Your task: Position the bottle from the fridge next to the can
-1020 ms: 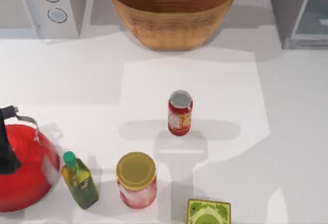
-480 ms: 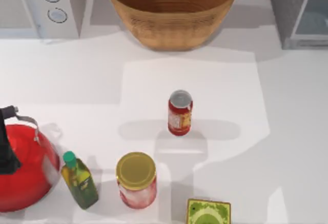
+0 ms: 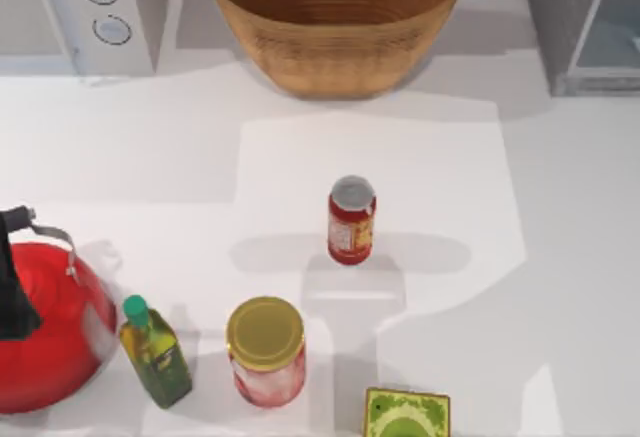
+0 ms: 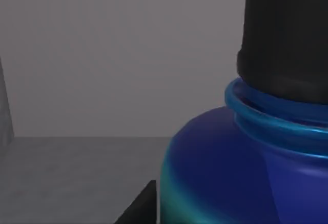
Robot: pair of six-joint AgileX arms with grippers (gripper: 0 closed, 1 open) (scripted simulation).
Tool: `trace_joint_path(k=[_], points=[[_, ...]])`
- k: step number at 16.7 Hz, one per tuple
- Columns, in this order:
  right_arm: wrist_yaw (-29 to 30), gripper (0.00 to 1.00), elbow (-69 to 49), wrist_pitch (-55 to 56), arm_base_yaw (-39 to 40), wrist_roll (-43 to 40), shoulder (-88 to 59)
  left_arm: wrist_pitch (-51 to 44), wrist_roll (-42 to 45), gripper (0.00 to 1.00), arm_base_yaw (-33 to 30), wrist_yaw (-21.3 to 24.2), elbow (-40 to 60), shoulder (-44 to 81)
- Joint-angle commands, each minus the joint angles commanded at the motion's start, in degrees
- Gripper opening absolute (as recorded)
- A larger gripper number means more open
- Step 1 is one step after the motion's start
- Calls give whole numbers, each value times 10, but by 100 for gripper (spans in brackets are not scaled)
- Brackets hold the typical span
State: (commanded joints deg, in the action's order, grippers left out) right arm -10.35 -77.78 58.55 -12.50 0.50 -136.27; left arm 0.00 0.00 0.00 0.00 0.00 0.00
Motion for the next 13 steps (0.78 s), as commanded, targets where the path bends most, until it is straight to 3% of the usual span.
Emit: trace_joint_path(k=[13], points=[[-1, 0, -12, -83, -2, 2, 72, 0, 0, 100, 0, 0, 0, 0]])
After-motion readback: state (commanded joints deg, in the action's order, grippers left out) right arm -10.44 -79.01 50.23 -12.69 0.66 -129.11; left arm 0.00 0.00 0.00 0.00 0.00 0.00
